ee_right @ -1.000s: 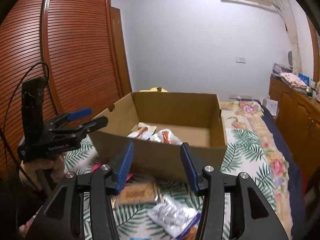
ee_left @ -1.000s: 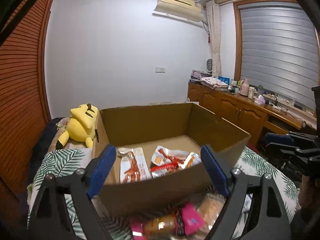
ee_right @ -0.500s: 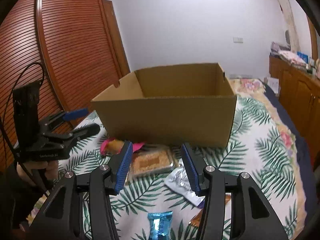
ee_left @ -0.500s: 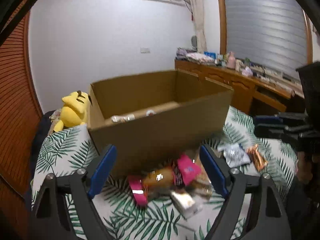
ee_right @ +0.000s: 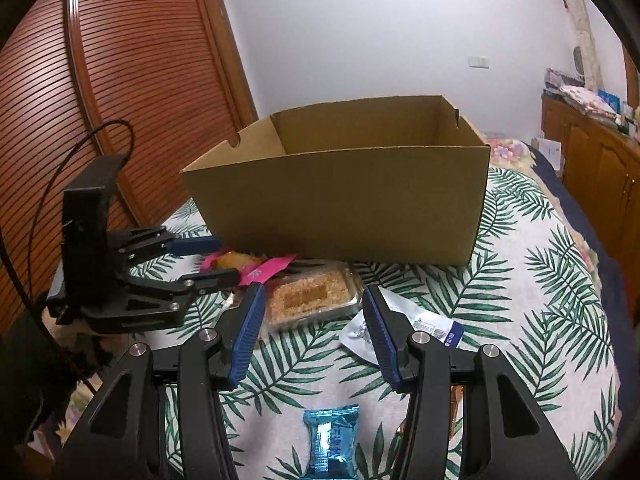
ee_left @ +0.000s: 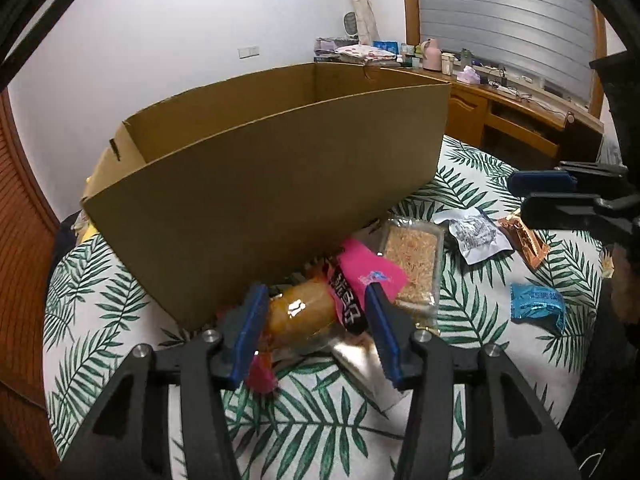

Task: Organize snacks
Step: 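Withdraw both tools from the box toward the remaining snacks, then grasp the clear grain-bar bag with the right tool while the left tool grasps the pink sausage packet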

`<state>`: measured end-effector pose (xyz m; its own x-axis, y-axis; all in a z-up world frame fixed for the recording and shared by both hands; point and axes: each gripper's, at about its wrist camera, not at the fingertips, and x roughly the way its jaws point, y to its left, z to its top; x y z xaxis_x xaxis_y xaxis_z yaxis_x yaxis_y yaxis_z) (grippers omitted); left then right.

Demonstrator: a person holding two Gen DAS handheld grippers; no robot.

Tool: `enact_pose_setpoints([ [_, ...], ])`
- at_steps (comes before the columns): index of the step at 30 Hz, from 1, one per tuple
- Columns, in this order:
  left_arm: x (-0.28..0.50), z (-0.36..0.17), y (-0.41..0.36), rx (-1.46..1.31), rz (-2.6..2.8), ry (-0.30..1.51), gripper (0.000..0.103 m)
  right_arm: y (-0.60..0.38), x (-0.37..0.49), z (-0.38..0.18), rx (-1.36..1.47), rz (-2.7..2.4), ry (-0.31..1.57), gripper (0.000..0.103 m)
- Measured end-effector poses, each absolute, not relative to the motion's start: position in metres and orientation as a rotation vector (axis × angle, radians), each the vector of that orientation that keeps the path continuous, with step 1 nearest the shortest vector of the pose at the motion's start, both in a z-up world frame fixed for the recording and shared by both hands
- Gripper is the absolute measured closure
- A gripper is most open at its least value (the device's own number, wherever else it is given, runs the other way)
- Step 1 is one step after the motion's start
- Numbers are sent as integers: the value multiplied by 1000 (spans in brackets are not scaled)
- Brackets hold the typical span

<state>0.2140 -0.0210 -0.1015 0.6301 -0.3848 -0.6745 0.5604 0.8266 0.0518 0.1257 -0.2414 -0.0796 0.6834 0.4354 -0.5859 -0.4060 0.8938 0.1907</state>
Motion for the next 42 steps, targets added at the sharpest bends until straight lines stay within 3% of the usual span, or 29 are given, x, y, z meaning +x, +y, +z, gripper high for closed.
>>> enact_pose_setpoints([
  [17, 230, -113, 2, 132, -601, 811, 46, -242, 127, -88, 52, 475, 697, 52],
  [29, 212, -115, 18, 91, -565, 811, 56, -233, 124, -85, 29, 467, 706, 52],
  [40, 207, -117, 33, 41, -567, 840, 51, -207, 148, -102, 5, 483, 790, 52],
  [42, 205, -118, 32, 42, -570, 831, 53, -203, 155, -110, 1, 469, 826, 46],
])
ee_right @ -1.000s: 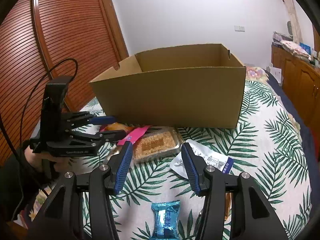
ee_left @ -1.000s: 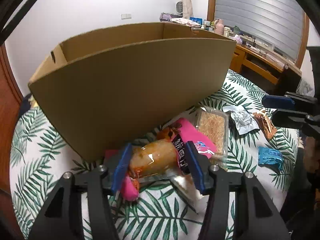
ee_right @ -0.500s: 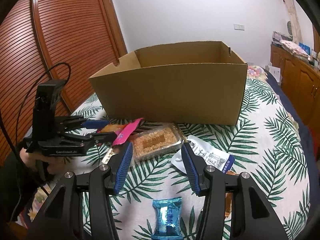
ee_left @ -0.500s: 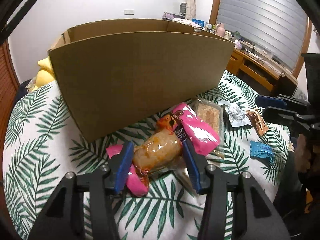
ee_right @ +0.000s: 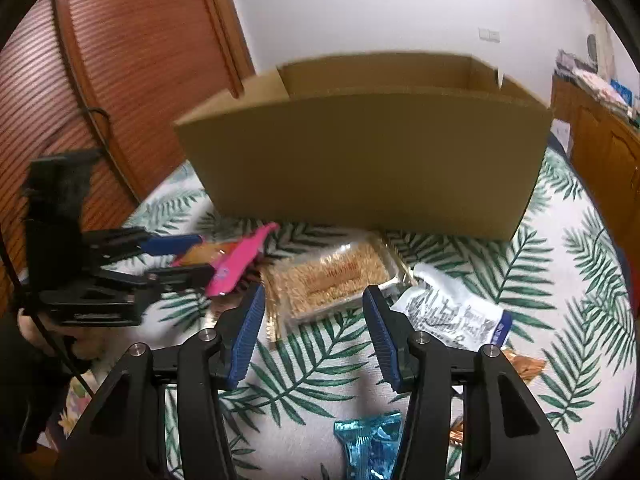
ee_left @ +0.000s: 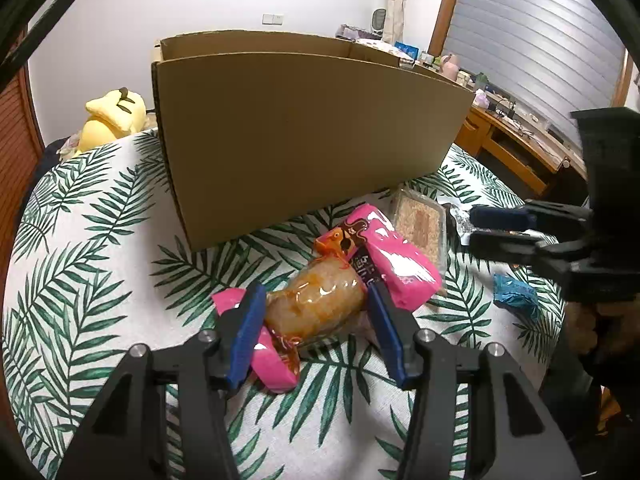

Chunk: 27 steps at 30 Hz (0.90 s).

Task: Organize snacks
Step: 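Grasp the clear grain-bar bag with the right tool while the left tool grasps the pink sausage packet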

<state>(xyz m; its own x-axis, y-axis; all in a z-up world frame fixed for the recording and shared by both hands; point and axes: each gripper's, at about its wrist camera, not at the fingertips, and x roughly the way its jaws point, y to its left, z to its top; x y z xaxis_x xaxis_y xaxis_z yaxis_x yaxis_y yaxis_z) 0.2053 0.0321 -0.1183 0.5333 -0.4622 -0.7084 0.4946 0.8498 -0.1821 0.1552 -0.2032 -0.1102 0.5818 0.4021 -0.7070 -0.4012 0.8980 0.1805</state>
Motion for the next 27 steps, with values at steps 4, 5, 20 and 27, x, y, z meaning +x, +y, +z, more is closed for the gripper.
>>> enact_pose_setpoints([
  [4, 202, -118, 35, 21, -565, 813, 55, -199, 168, -122, 2, 451, 881, 41],
  [5, 202, -118, 36, 10, -563, 809, 56, -198, 169, -123, 1, 448, 887, 40],
  [20, 197, -110, 62, -109, -528, 759, 66, -188, 213, -128, 0, 370, 958, 25],
  [27, 201, -108, 62, -97, -512, 763, 103, -171, 218, -138, -143, 361, 999, 25],
])
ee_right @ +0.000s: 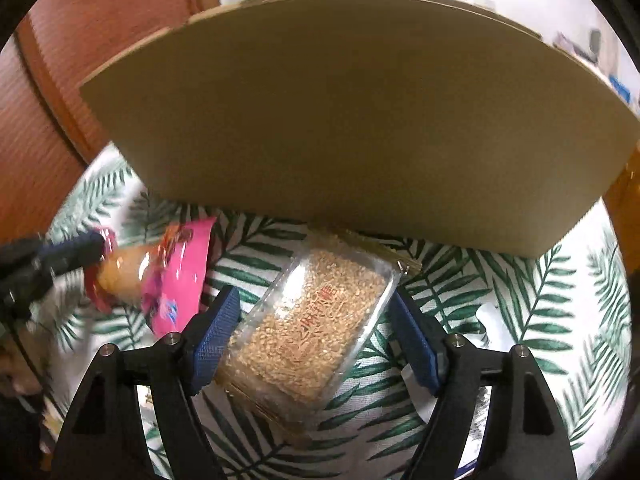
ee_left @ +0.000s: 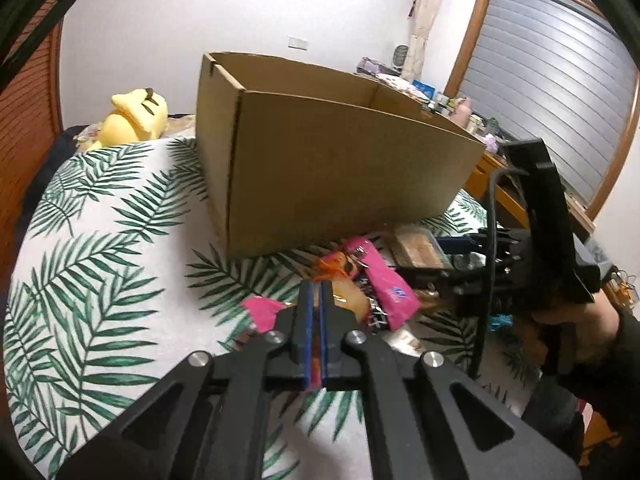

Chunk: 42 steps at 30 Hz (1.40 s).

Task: Organize snacks
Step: 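Grasp the clear grain-bar bag with the right tool while the left tool grasps the pink sausage packet, then lift both packets over the box and open both tools to drop them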

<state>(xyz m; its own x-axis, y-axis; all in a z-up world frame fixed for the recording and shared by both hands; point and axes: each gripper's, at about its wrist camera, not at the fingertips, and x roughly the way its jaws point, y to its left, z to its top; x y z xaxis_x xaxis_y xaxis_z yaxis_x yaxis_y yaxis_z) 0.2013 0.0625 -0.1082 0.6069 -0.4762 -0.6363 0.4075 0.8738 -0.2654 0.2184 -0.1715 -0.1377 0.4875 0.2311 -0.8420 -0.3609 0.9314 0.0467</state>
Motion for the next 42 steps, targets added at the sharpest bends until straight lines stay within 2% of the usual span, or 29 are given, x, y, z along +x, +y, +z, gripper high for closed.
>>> enact_pose_setpoints([
  [2, 202, -111, 62, -91, -506, 775, 103, -172, 217, -138, -160, 363, 998, 30],
  [3, 201, -110, 62, -90, -510, 772, 103, -173, 216, -138, -172, 359, 997, 39],
  [4, 200, -109, 63, -98, -516, 771, 103, -174, 215, -137, -192, 351, 992, 42],
  [5, 200, -109, 64, -104, -517, 770, 95, -175, 215, -138, -193, 358, 993, 45],
  [7, 199, -104, 64, -107, -528, 762, 73, -178, 212, -137, -203, 368, 991, 51],
  [8, 198, -102, 63, -102, -542, 760, 56, -179, 211, -136, -205, 372, 989, 54],
  [12, 195, -93, 51, 4, -592, 758, 54, -186, 200, -133, -194, 380, 975, 59],
  [22, 213, -104, 21, 281, -718, 863, 53, -194, 163, -108, -165, 418, 895, 60],
  [25, 216, -112, 14, 315, -747, 896, 46, -199, 154, -99, -163, 428, 874, 60],
  [27, 219, -119, 12, 319, -742, 912, 35, -201, 147, -94, -170, 431, 862, 60],
  [31, 221, -119, 15, 261, -740, 909, 36, -205, 136, -86, -162, 433, 846, 60],
  [32, 222, -119, 17, 252, -740, 907, 41, -204, 136, -83, -158, 433, 842, 60],
  [33, 223, -118, 19, 241, -732, 906, 56, -206, 135, -81, -154, 433, 838, 60],
  [35, 225, -119, 25, 219, -720, 914, 56, -209, 132, -76, -151, 433, 832, 60],
  [37, 224, -119, 26, 203, -702, 908, 61, -210, 132, -75, -149, 432, 827, 60],
  [42, 214, -117, 35, 147, -663, 872, 62, -215, 126, -75, -126, 433, 819, 60],
])
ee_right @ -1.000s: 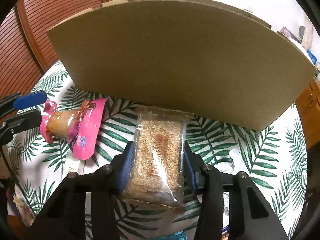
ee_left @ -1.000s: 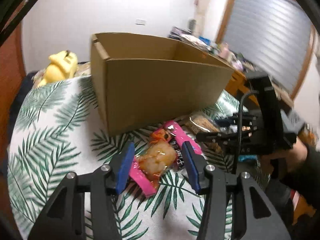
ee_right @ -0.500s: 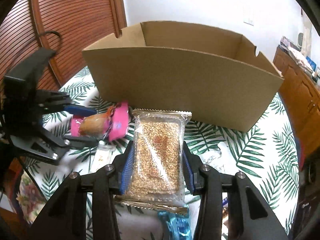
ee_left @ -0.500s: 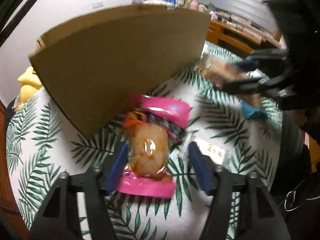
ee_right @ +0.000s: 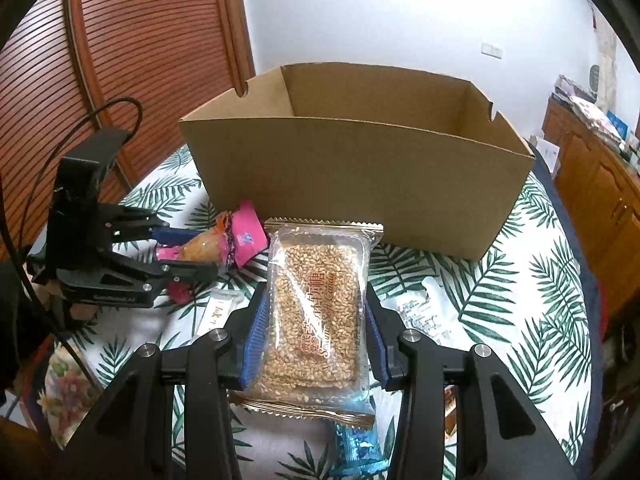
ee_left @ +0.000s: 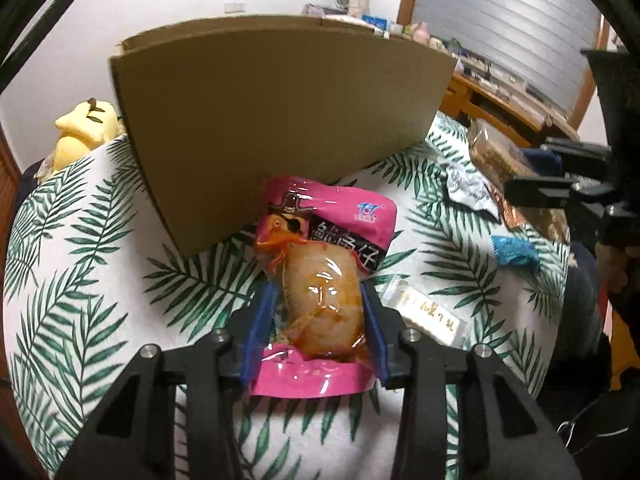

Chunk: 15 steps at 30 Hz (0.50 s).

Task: Organize snacks
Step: 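Lift both packets over the box and open both tools to drop them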

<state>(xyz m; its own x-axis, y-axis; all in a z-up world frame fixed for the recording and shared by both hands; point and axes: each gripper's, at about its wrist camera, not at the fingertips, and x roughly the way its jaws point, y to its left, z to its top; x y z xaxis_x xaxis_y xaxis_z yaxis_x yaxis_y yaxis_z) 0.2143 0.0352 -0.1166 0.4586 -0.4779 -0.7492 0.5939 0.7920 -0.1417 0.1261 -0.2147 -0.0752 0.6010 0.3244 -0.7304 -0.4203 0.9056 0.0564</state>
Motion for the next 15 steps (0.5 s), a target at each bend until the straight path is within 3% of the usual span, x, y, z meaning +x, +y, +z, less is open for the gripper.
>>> enact_pose_setpoints([
  [15, 167, -40, 30, 10, -630, 704, 62, -243, 107, 2, -108, 403, 741, 60],
])
